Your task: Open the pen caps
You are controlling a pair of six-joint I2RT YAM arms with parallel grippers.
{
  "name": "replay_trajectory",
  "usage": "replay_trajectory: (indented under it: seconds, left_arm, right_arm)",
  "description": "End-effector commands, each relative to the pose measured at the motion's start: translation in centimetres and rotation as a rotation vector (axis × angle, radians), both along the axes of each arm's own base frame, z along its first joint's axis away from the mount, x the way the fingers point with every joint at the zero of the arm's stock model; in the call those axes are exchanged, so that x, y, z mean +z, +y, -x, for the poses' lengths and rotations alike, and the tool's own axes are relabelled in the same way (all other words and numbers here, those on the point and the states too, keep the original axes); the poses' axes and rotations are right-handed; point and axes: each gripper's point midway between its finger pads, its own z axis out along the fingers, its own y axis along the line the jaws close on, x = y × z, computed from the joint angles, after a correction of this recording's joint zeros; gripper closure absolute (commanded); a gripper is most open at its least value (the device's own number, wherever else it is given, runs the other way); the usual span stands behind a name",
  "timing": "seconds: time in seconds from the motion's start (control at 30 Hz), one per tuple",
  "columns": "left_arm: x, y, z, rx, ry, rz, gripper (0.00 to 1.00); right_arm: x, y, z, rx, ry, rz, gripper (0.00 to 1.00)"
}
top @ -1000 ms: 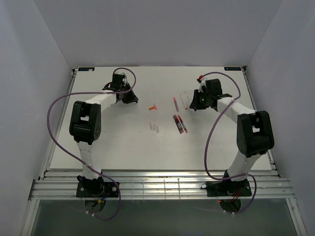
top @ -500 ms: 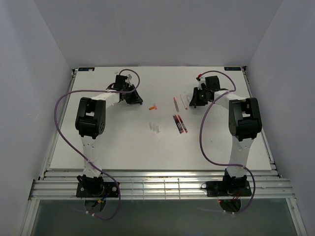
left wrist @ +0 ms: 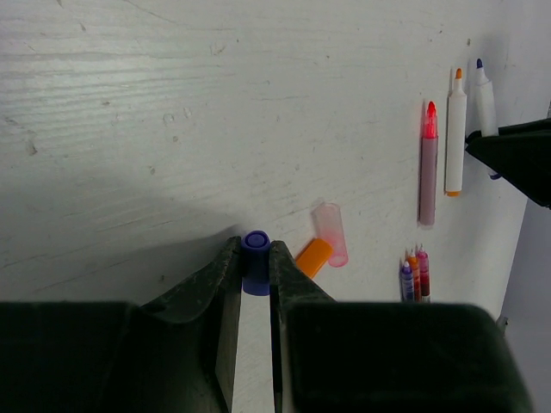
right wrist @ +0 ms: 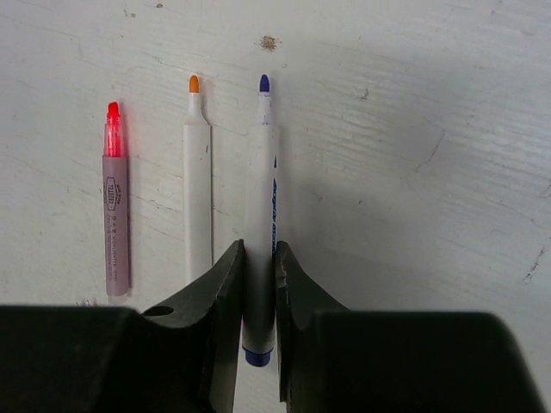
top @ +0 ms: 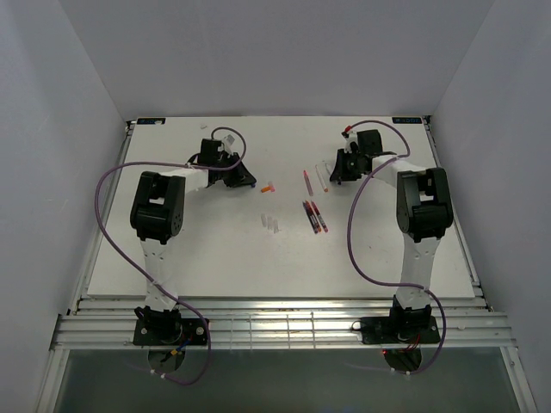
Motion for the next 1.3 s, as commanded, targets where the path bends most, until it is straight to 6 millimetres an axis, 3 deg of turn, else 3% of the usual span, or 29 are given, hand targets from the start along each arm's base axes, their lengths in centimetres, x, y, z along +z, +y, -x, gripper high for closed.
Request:
replay_trajectory:
  seconds: [0.0, 0.13, 0.47, 0.57, 0.6, 0.63, 0.8, 0.87, 0.93, 1.03, 1.07, 1.13, 1.17, 1.2, 1.27]
  left_arm:
    - [-0.7, 0.3, 2.2, -0.019, 0.052, -0.014, 0.79]
    - [-0.8, 0.6, 2.7, -0.008, 0.050, -0.023, 0.76]
    - [-0.6, 0.9, 3.1, 0.001, 0.053, -0.032, 0.69]
    - [0.8, 1.2, 2.8, 0.017, 0.014, -0.042, 0.62]
    - [1.9, 1.4, 2.5, 0.026, -0.012, -0.054, 0.47]
    - [2.1, 1.8, 2.5, 0.037, -0.011, -0.073, 0.44]
    - [5.8, 3.2, 1.1, 0.079, -0.098, -0.134, 0.38]
    - [8.1, 3.7, 0.9, 0.101, -0.151, -0.144, 0.31]
    - [10.4, 4.5, 0.7, 0.140, -0.204, -0.158, 0.27]
    - [11.9, 6.2, 0.7, 0.211, -0.218, -0.226, 0.27]
    - [13.3, 6.9, 0.9, 0.229, -0.243, -0.243, 0.27]
    - [13.2, 9.0, 1.6, 0.298, -0.227, -0.321, 0.27]
    - [14.2, 9.8, 2.1, 0.316, -0.243, -0.340, 0.27]
    - [14.1, 11.0, 2.4, 0.355, -0.236, -0.376, 0.27]
    - [12.8, 13.3, 3.8, 0.407, -0.190, -0.445, 0.28]
  right_arm:
    - [-0.9, 0.2, -0.6, 0.004, 0.008, -0.001, 0.79]
    - [-0.8, 0.7, -0.7, 0.022, 0.010, -0.027, 0.72]
    - [-0.5, 1.7, 0.5, 0.058, 0.015, -0.086, 0.65]
    - [0.4, 1.8, 1.0, 0.055, -0.003, -0.107, 0.61]
    - [1.2, 2.0, 1.1, 0.060, -0.030, -0.119, 0.60]
    - [1.7, 2.3, 1.3, 0.074, -0.038, -0.137, 0.56]
    - [4.8, 2.5, 1.5, 0.071, -0.092, -0.168, 0.51]
    - [5.9, 2.4, 1.8, 0.070, -0.115, -0.172, 0.50]
    - [6.4, 2.3, 2.2, 0.072, -0.128, -0.164, 0.48]
    - [7.9, 2.2, 2.9, 0.059, -0.145, -0.173, 0.48]
    - [7.5, 2.3, 3.7, 0.059, -0.135, -0.180, 0.48]
    - [9.5, 3.2, 4.7, 0.074, -0.187, -0.209, 0.47]
    - [8.9, 3.5, 5.8, 0.077, -0.171, -0.210, 0.47]
    - [10.0, 3.9, 6.4, 0.087, -0.191, -0.219, 0.47]
    - [10.3, 5.5, 8.1, 0.127, -0.182, -0.225, 0.47]
